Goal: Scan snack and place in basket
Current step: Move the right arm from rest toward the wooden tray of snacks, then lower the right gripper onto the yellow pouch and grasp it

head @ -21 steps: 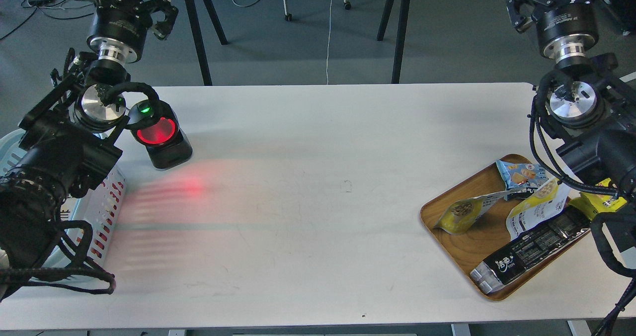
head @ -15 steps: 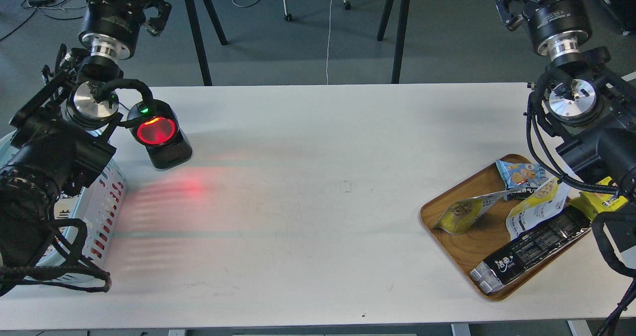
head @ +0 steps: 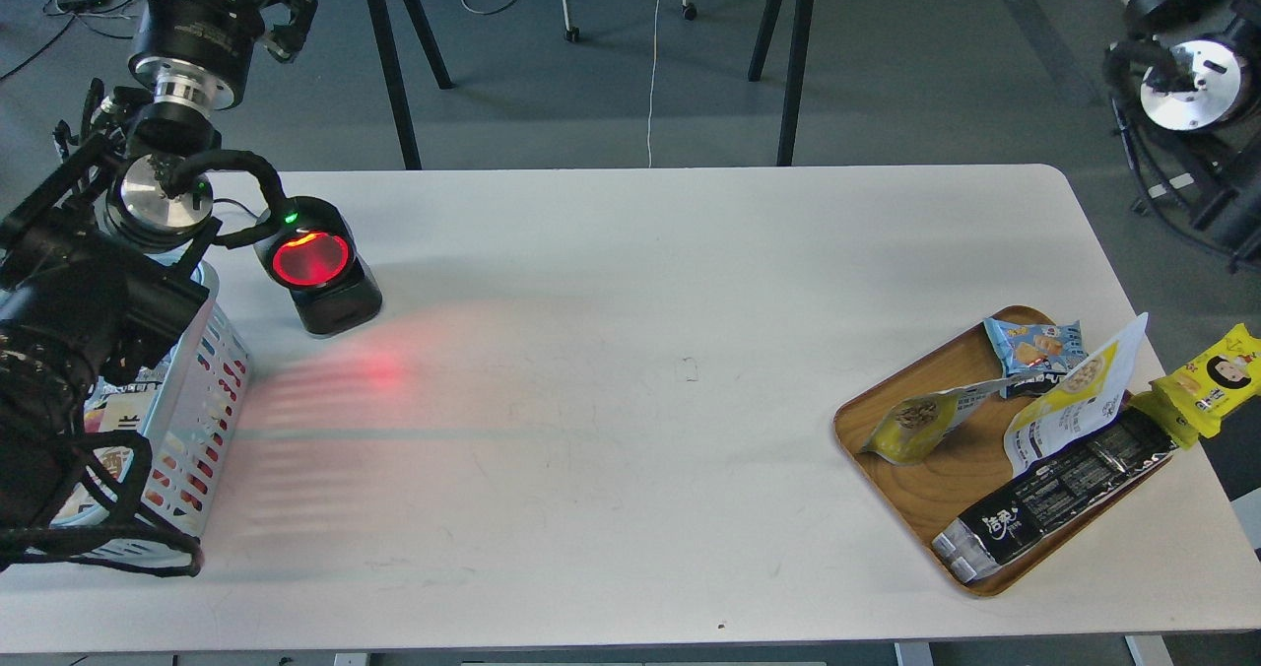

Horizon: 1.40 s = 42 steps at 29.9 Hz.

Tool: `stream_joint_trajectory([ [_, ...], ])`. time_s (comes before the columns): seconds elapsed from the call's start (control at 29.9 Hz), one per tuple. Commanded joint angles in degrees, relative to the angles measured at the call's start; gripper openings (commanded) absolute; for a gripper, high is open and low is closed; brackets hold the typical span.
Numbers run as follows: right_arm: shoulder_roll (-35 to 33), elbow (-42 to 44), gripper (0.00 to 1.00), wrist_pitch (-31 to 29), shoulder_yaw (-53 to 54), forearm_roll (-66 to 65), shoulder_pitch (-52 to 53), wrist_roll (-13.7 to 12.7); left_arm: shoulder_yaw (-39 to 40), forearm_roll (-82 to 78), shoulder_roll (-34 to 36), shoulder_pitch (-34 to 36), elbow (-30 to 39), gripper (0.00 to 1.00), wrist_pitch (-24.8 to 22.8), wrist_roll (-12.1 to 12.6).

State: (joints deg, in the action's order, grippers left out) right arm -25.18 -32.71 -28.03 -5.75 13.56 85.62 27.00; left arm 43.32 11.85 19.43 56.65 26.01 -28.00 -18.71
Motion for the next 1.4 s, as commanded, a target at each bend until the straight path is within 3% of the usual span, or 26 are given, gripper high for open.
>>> stream_joint_trajectory([
  [0.0, -0.14, -7.0, 0.99, 0.03, -11.89, -6.15, 8.76, 1.0, -2.71, 0.01, 1.65, -0.05, 1.67, 1.0, 0.0, 0.16],
  [0.2, 2.4, -23.43, 0.98, 0.03, -29.2, -29.09, 23.87, 1.0, -5.26, -0.07, 2.1, -0.14, 2.9, 1.0, 0.0, 0.16],
  [0.37, 4.44, -38.46, 0.98, 6.4, -39.24, -42.54, 33.29, 1.0, -5.44, 0.01, 2.36, -0.14, 2.9, 1.0, 0.0, 0.16],
  [0.5, 2.51, -48.75, 0.98, 9.21, -41.09, -58.44, 37.51, 1.0, -5.44, -0.07, 2.45, -0.49, 2.9, 1.0, 0.0, -0.1],
  [0.74, -7.24, -64.66, 0.98, 13.79, -44.6, -84.35, 39.89, 1.0, -5.26, 0.01, 2.36, -0.23, 2.9, 1.0, 0.0, -0.54],
  [1.0, -13.66, -64.77, 0.97, 23.54, -50.67, -114.43, 31.64, 1.0, -5.09, 0.01, 1.75, 0.21, 2.9, 1.0, 0.0, -0.72],
  [1.37, -11.22, -53.26, 0.91, 23.99, -50.15, -122.11, 24.34, 1.0, -4.47, -0.07, 0.69, 0.21, 2.55, 1.0, 0.0, -0.81],
])
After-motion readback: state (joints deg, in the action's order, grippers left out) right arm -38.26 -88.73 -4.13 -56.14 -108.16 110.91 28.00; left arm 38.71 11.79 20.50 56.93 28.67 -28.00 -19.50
